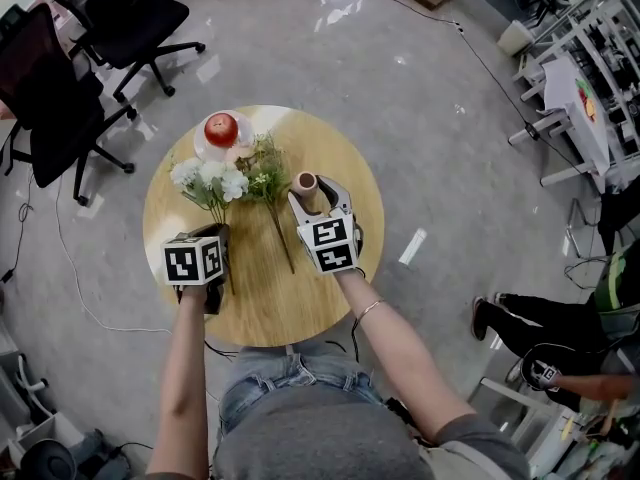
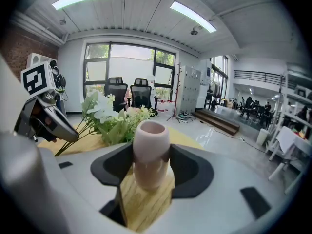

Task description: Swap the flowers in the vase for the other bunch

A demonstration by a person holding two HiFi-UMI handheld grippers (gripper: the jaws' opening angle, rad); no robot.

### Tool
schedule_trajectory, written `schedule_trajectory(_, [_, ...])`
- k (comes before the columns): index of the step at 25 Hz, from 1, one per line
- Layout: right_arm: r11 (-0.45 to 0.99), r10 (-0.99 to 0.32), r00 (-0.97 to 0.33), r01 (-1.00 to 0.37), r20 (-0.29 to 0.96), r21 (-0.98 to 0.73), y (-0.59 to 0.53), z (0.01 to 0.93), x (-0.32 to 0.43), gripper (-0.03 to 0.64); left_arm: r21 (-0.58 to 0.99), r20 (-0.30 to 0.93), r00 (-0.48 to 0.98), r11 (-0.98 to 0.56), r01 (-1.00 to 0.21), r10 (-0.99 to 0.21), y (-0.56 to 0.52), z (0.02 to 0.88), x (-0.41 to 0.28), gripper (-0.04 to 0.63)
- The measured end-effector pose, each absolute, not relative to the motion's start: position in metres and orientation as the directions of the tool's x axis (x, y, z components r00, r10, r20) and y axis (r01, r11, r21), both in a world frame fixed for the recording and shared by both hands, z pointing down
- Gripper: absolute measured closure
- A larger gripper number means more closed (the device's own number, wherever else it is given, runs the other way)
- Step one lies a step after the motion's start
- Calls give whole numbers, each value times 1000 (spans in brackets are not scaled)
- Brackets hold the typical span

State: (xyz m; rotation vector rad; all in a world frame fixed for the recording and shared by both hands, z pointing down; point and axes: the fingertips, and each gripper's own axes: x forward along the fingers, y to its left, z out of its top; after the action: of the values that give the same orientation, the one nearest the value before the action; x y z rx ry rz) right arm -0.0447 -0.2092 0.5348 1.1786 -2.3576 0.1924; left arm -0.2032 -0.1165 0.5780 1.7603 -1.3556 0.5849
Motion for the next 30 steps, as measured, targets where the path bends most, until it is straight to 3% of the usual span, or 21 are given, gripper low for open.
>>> schedule_trajectory(18, [623, -707, -511, -777, 489, 90, -208, 534, -44, 373, 136, 784, 140, -53, -989, -605, -109, 584, -204, 472])
schedule_trajectory(30, [631, -706, -518, -769, 482, 98, -209, 534, -45, 373, 4, 717, 57, -77, -997, -695, -103, 553, -200, 463])
